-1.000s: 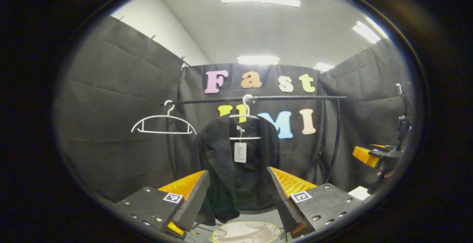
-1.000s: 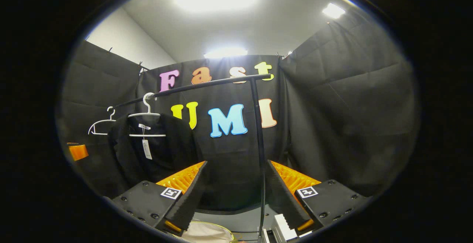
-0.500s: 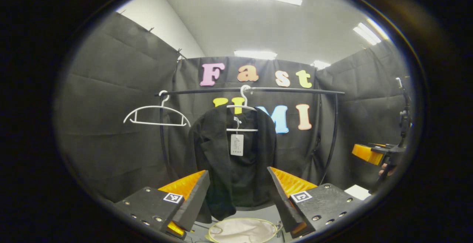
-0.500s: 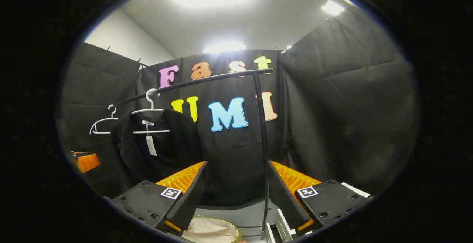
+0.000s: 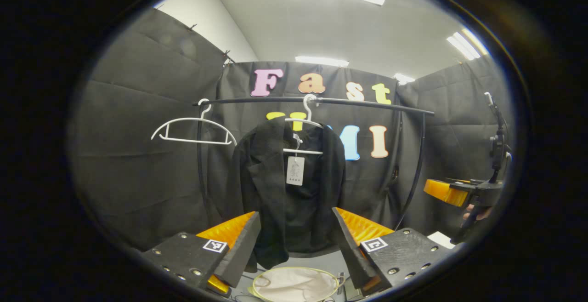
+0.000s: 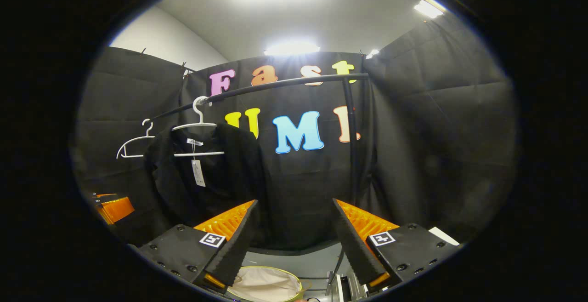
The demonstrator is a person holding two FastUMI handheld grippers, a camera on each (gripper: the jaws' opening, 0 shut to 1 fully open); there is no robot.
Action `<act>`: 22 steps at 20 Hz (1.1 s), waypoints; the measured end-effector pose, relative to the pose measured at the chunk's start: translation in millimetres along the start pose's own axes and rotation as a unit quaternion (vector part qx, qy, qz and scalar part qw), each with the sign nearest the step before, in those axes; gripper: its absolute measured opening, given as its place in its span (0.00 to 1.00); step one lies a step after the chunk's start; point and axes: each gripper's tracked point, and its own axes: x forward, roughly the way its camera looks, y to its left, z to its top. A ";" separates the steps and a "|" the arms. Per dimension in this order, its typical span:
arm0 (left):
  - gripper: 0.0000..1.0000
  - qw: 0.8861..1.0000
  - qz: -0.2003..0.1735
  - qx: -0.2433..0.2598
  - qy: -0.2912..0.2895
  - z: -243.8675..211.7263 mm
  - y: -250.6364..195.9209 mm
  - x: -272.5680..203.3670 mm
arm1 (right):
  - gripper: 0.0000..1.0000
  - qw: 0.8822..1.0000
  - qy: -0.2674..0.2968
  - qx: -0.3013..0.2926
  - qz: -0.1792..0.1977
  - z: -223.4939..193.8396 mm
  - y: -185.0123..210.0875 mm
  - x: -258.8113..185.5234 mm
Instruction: Grasp the clothes on the hanger with both hands and then place them into the laundry hamper below.
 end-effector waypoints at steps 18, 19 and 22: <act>0.90 0.986 0.160 -0.031 0.026 10.8 32.8 138.4 | 0.98 0.985 0.040 0.034 0.166 -3.3 120.4 183.8; 0.90 0.985 0.166 -0.029 0.023 13.5 32.6 147.8 | 0.98 0.983 0.039 0.032 0.175 -2.5 125.3 189.5; 0.90 0.982 0.186 -0.036 0.022 14.9 35.0 170.1 | 0.98 0.980 0.041 0.030 0.194 -3.7 135.3 209.3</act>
